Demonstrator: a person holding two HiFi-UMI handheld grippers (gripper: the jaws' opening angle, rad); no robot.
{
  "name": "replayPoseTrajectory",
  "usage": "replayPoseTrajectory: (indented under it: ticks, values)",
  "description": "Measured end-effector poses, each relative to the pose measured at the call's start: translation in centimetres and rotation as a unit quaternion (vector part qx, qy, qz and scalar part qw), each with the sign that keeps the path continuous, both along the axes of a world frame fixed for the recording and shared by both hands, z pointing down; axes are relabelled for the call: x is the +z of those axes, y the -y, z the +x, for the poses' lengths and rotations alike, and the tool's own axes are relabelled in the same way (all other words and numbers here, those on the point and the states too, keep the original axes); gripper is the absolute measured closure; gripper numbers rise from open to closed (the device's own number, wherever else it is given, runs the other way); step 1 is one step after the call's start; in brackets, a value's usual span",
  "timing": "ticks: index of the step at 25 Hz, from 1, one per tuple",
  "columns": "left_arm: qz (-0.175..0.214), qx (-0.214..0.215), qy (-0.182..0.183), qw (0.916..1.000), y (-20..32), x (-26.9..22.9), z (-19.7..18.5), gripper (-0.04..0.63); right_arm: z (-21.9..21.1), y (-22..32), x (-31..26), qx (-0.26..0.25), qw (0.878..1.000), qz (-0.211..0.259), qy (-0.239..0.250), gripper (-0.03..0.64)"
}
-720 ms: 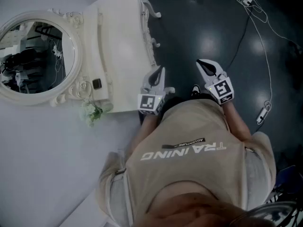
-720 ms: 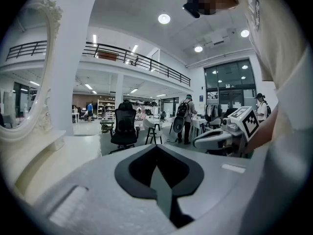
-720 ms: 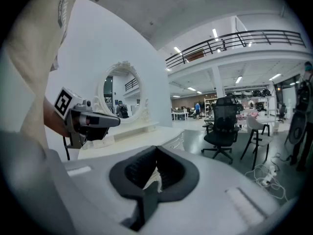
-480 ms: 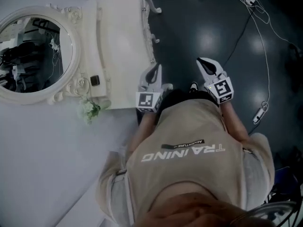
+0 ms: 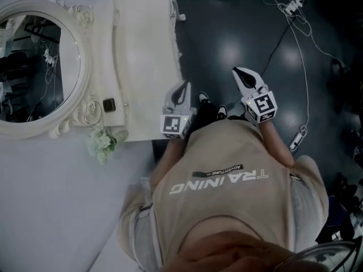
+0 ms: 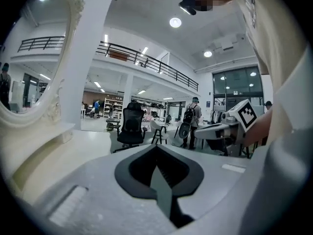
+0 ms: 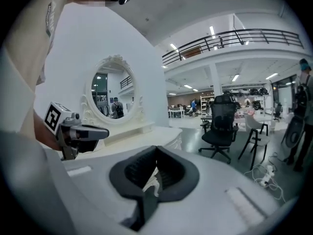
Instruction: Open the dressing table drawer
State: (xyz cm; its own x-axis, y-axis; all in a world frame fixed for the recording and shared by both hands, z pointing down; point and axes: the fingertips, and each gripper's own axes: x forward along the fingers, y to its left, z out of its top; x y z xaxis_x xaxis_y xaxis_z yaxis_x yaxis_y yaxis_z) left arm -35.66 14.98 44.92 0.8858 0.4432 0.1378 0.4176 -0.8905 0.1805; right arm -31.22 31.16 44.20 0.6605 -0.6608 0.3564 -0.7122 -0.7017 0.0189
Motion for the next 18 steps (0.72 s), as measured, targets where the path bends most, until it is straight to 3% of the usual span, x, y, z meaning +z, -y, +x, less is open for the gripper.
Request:
replayPoseTrajectory:
  ticks: [7, 11, 15, 18]
  values:
    - [-0.042, -0.019, -0.013, 0.9989, 4.2, 0.8, 3.9, 0.589, 5.1, 4.9, -4.5, 0.005, 0.998, -0.039, -0.057, 0.614]
    - [-0.050, -0.002, -0.015, 0.9986, 5.3, 1.3, 6.4, 0.589, 7.1, 6.0, -3.3, 0.028, 0.998, -0.029, -0.040, 0.614]
    - [-0.060, -0.021, -0.007, 0.9980, 6.4, 1.3, 9.6, 0.589, 9.3, 6.5, -1.9, 0.008, 0.998, -0.046, -0.032, 0.614]
    - [-0.064, -0.031, -0.006, 0.9975, 6.5, 1.0, 12.8, 0.589, 12.4, 6.7, -1.4, 0.002, 0.999, -0.032, -0.028, 0.614]
